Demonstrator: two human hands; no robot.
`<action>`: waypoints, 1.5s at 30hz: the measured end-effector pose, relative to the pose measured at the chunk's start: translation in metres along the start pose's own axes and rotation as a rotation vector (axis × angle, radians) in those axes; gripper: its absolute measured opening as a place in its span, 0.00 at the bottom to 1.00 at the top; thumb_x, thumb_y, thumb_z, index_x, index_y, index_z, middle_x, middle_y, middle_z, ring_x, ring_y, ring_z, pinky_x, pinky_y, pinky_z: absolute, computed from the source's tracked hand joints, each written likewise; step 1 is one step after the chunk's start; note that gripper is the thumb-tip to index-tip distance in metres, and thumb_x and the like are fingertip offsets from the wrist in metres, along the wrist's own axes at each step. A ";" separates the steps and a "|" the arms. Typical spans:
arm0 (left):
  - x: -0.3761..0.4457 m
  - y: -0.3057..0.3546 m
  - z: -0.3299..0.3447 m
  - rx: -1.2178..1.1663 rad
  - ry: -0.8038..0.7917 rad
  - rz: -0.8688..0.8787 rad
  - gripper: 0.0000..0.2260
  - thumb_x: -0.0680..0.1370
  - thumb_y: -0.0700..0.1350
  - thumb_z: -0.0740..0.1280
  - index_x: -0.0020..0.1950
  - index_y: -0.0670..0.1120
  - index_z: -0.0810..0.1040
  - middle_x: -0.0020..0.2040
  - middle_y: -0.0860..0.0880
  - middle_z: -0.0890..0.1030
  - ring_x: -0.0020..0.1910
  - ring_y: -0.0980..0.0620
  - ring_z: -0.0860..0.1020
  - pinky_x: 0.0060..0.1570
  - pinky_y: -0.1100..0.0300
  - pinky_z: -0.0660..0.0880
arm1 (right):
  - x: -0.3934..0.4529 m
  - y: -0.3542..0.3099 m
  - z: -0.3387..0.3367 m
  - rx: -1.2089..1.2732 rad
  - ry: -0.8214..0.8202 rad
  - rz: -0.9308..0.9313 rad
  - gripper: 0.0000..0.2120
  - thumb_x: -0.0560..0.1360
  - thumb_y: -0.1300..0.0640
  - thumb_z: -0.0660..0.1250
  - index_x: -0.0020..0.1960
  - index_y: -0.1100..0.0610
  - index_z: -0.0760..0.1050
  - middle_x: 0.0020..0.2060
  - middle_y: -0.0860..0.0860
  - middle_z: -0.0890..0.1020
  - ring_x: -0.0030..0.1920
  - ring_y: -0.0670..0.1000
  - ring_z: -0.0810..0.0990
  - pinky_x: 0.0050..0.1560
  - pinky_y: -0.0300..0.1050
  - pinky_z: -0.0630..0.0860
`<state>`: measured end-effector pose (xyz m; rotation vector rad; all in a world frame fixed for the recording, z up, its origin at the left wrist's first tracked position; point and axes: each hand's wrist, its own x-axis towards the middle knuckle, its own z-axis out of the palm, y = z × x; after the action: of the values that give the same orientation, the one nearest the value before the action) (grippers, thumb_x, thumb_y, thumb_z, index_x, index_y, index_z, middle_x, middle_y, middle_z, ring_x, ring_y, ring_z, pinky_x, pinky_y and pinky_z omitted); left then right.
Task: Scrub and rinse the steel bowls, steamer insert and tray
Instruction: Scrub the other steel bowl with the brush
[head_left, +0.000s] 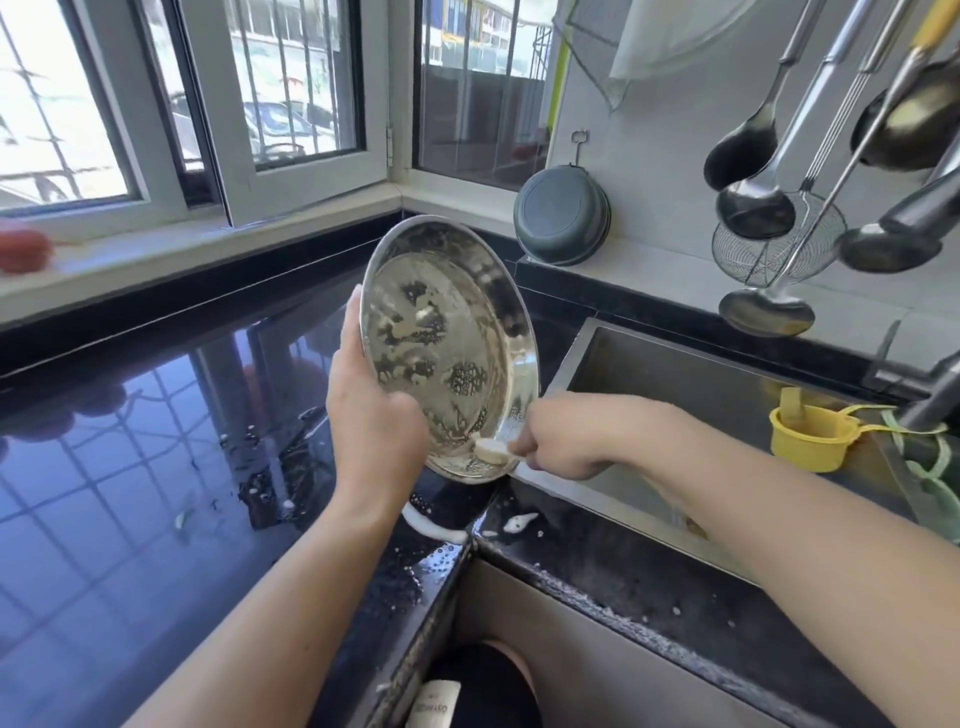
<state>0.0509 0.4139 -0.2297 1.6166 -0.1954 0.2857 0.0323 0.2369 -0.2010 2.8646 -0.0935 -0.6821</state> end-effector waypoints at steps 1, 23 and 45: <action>0.001 -0.001 -0.001 0.001 0.000 0.008 0.49 0.70 0.24 0.55 0.78 0.70 0.60 0.70 0.57 0.75 0.68 0.44 0.76 0.63 0.33 0.77 | 0.000 0.000 -0.004 0.011 -0.015 0.005 0.22 0.80 0.66 0.58 0.72 0.53 0.75 0.63 0.53 0.80 0.57 0.58 0.80 0.59 0.50 0.79; -0.001 -0.011 0.003 0.017 0.033 0.087 0.49 0.70 0.21 0.58 0.82 0.61 0.59 0.70 0.61 0.71 0.72 0.61 0.69 0.73 0.50 0.72 | -0.017 0.018 0.018 0.197 0.177 0.191 0.21 0.83 0.56 0.58 0.73 0.42 0.73 0.60 0.55 0.78 0.52 0.57 0.80 0.54 0.50 0.80; -0.001 -0.022 0.007 -0.045 0.042 0.064 0.46 0.71 0.23 0.57 0.82 0.60 0.60 0.74 0.55 0.71 0.76 0.50 0.69 0.73 0.42 0.71 | -0.033 0.006 0.063 0.506 0.269 0.238 0.19 0.83 0.49 0.57 0.72 0.39 0.72 0.52 0.51 0.78 0.42 0.54 0.75 0.42 0.45 0.73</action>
<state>0.0572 0.4087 -0.2511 1.5604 -0.2206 0.3621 -0.0255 0.2237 -0.2404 3.3055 -0.6388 -0.2451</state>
